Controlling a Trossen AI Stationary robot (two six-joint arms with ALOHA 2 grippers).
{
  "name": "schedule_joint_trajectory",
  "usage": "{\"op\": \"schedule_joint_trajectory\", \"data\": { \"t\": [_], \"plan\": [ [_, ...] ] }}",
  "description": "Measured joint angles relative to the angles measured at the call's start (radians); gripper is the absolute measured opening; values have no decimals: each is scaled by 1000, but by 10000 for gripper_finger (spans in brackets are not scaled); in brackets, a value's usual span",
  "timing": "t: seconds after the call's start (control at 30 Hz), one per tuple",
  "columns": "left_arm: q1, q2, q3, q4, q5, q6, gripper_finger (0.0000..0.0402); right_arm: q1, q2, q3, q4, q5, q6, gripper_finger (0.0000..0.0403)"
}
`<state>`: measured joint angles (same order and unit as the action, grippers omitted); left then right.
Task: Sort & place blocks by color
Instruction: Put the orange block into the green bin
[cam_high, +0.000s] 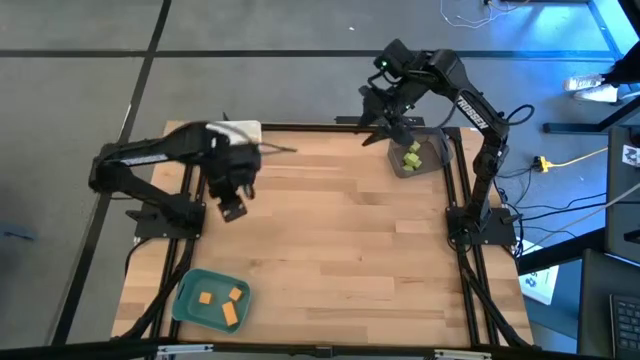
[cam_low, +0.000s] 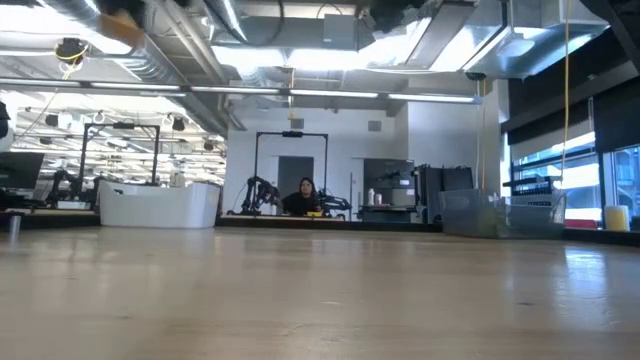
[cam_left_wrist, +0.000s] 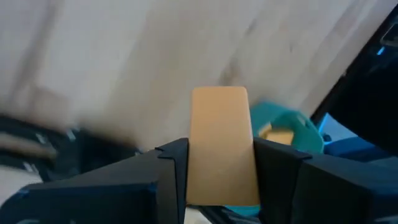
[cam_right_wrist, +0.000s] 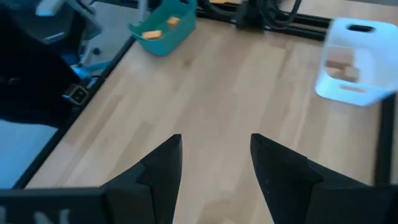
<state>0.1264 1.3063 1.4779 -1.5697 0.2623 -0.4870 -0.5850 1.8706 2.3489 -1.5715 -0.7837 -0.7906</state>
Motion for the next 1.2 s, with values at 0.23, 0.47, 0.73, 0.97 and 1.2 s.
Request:
{"op": "schedule_joint_trajectory", "data": {
  "t": [0.23,0.47,0.73,0.97,1.2],
  "plan": [
    [-341,-100,-144,-2,96,-401,112,95,0,0,0,-56,0,190],
    [-694,-118,-307,204,183,-734,112,185,0,0,0,-58,1,190],
    [-879,-109,-521,704,107,-1020,112,239,0,0,0,-58,3,190],
    [-933,-109,-669,935,44,-1129,114,248,0,0,0,-57,3,190],
    [-944,-109,-719,938,44,-1135,182,248,0,0,0,-56,3,190]
  ]
}}
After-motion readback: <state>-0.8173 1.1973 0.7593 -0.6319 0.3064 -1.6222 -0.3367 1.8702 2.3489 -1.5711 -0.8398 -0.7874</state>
